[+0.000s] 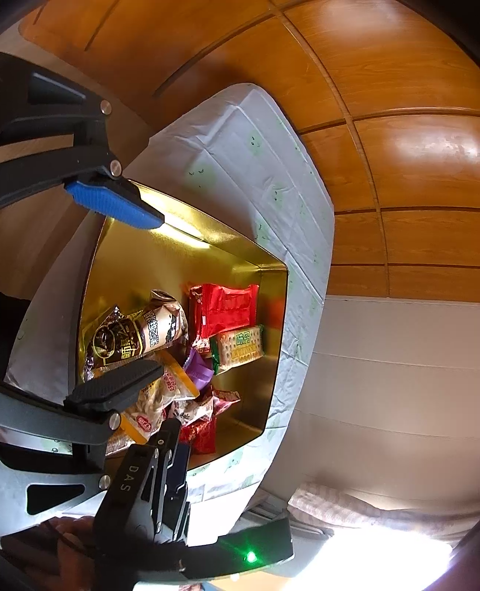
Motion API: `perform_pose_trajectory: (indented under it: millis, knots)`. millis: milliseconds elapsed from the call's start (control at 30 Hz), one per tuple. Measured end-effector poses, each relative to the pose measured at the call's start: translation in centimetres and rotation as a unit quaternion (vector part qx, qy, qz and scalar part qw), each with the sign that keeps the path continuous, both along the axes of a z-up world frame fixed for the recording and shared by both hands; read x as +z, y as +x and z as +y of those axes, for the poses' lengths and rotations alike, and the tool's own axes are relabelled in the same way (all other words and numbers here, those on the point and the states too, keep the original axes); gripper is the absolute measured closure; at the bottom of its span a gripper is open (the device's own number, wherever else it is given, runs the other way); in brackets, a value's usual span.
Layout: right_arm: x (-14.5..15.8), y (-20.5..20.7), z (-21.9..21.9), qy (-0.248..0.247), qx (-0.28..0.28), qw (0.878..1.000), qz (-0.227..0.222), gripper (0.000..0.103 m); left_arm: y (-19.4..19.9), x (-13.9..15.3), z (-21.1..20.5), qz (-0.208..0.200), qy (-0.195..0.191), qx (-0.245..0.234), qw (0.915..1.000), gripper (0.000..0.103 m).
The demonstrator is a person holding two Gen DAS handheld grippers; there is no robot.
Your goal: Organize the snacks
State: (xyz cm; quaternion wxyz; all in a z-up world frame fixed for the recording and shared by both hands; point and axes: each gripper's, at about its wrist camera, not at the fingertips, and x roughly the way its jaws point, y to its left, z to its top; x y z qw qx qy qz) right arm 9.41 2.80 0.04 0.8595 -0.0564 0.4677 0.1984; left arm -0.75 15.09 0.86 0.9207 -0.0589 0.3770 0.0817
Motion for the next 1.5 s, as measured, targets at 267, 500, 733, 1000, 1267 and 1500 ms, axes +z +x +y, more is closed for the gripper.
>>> perform_pose_trajectory:
  millis: [267,500,733,1000,1267,1500]
  knots:
    - [1.0,-3.6,-3.1,0.016,-0.057,0.998,-0.029,0.067,-1.5,1.1,-1.6,-0.03,0.009,-0.007,0.9995,0.011]
    - [1.2,-5.3,-4.5,0.013,-0.077,0.996,-0.037,0.067,-2.7,2.4,-2.5,-0.063,0.013,-0.007,0.9979,0.003]
    - [1.4,-5.8,-4.5,0.011,-0.076,0.996,-0.045,0.067,-3.2,3.0,-3.1,-0.071,0.019,-0.01,0.9973,0.003]
    - [1.3,-5.9,-4.4,0.007,-0.074,0.996,-0.047,0.067,-3.5,3.2,-3.0,-0.075,0.019,-0.006,0.997,0.002]
    - [1.2,-6.0,-4.3,0.004,-0.072,0.996,-0.046,0.067,-3.3,3.1,-2.9,-0.072,0.017,-0.003,0.9972,0.001]
    - [1.1,-5.8,-5.2,0.008,-0.077,0.996,-0.044,0.067,-3.0,2.8,-3.0,-0.069,0.016,-0.009,0.9975,0.002]
